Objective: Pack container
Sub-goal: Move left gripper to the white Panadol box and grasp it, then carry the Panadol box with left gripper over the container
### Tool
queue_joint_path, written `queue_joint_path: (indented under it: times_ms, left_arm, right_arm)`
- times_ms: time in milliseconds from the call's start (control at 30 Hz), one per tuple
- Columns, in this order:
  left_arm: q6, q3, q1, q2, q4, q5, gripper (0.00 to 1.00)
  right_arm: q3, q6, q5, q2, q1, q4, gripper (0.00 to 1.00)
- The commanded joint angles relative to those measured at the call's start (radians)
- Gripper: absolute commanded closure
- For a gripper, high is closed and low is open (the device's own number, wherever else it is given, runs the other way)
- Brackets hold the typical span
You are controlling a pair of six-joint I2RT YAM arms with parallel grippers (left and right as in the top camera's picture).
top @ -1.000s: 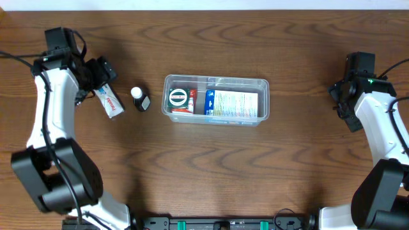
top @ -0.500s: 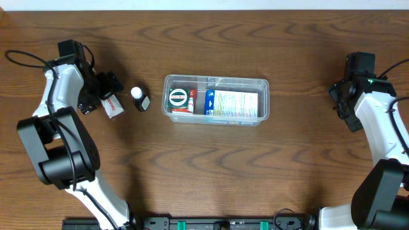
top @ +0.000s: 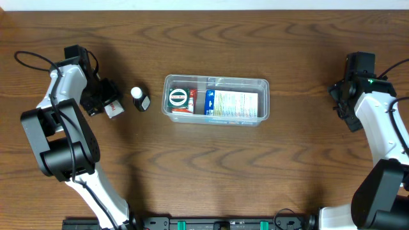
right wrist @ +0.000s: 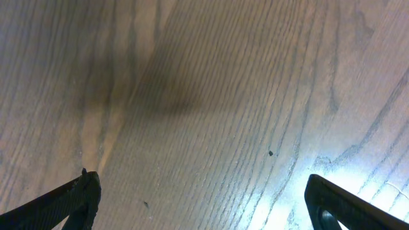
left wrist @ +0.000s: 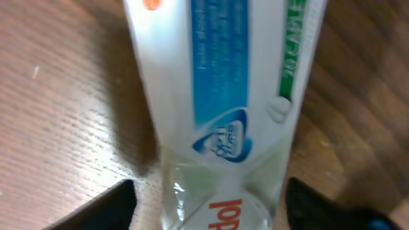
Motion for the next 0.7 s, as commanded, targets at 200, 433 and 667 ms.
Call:
queue_joint_path:
  times_ms: [200, 433, 667]
  left_arm:
    - [0.013, 0.016, 0.001, 0.009, 0.013, -0.117, 0.47]
    - [0.013, 0.019, 0.001, 0.006, 0.019, -0.128, 0.53]
    - [0.013, 0.032, 0.000, -0.026, 0.000, -0.127, 0.53]
  right_arm:
    - [0.001, 0.014, 0.008, 0.005, -0.005, -0.003, 0.01]
    - [0.001, 0.014, 0.008, 0.005, -0.005, -0.003, 0.01]
    - [0.001, 0.014, 0.008, 0.005, -0.005, -0.003, 0.01]
